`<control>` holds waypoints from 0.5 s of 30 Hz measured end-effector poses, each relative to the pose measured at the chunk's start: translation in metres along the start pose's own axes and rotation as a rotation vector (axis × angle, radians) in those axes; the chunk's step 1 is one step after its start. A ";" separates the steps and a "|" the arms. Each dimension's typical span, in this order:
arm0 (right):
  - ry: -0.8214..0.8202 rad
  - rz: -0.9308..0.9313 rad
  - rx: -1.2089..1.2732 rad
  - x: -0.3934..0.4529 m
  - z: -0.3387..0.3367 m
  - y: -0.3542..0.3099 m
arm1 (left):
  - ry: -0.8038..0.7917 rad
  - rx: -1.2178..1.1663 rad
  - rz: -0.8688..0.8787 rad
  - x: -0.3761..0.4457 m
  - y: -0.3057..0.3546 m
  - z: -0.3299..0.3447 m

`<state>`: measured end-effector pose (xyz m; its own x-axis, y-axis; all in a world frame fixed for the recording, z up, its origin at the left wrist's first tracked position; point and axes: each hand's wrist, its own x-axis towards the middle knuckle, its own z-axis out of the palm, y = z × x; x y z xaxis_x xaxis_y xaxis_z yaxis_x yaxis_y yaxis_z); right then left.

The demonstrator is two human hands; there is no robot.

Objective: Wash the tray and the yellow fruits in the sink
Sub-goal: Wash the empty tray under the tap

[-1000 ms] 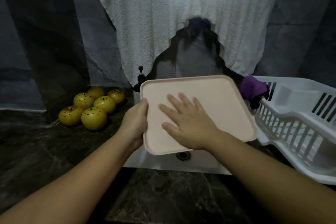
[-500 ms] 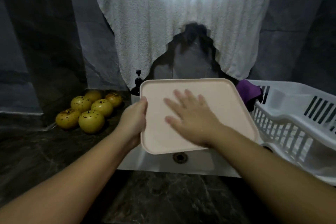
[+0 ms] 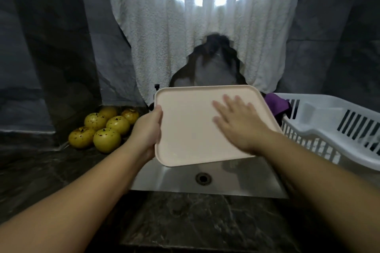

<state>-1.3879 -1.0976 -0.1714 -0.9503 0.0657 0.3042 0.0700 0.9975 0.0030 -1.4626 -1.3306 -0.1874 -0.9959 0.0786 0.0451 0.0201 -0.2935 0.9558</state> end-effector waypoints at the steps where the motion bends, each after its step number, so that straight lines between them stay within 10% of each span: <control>1: -0.020 0.085 0.021 -0.001 -0.004 0.014 | 0.024 0.001 0.007 0.001 0.002 -0.006; 10: 0.031 -0.521 -0.122 -0.020 -0.042 -0.042 | -0.009 -0.085 -0.088 0.010 0.032 0.007; 15: 0.266 -0.459 -0.132 -0.003 -0.087 -0.036 | -0.170 -0.085 -0.096 0.013 0.062 0.010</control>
<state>-1.3608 -1.1359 -0.0894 -0.7840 -0.4011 0.4739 -0.2801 0.9097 0.3066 -1.4739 -1.3381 -0.1250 -0.9635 0.2675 0.0100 -0.0890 -0.3552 0.9305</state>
